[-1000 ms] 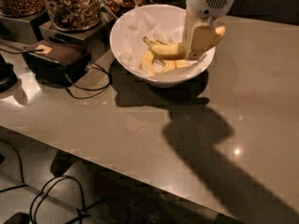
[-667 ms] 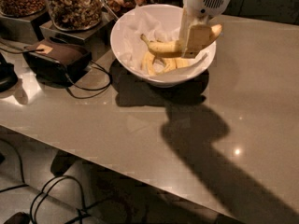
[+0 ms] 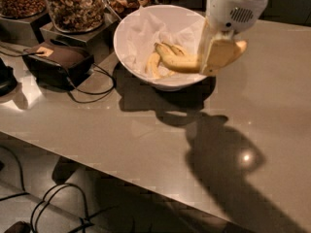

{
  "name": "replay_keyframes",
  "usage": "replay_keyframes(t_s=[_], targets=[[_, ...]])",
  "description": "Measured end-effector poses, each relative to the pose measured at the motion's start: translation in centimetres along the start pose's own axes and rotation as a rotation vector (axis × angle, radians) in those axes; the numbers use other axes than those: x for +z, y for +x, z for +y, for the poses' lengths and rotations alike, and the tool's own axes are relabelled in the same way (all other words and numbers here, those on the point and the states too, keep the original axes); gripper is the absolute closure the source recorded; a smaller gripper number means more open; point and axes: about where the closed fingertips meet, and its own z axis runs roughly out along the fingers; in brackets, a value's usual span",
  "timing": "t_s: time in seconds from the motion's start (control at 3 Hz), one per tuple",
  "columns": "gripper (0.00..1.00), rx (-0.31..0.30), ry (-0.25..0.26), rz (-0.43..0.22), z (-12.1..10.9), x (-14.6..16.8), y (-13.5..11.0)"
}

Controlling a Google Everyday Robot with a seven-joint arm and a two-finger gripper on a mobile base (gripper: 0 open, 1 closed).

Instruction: Pick banana from white bowl

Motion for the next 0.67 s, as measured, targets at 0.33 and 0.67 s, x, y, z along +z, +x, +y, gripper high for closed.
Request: replay_keyframes(t_s=[0.33, 0.67], targets=[[1.00, 0.058, -0.025, 0.010, 4.93, -1.02, 0.91], [1.00, 0.058, -0.015, 0.005, 4.82, -1.06, 0.79]])
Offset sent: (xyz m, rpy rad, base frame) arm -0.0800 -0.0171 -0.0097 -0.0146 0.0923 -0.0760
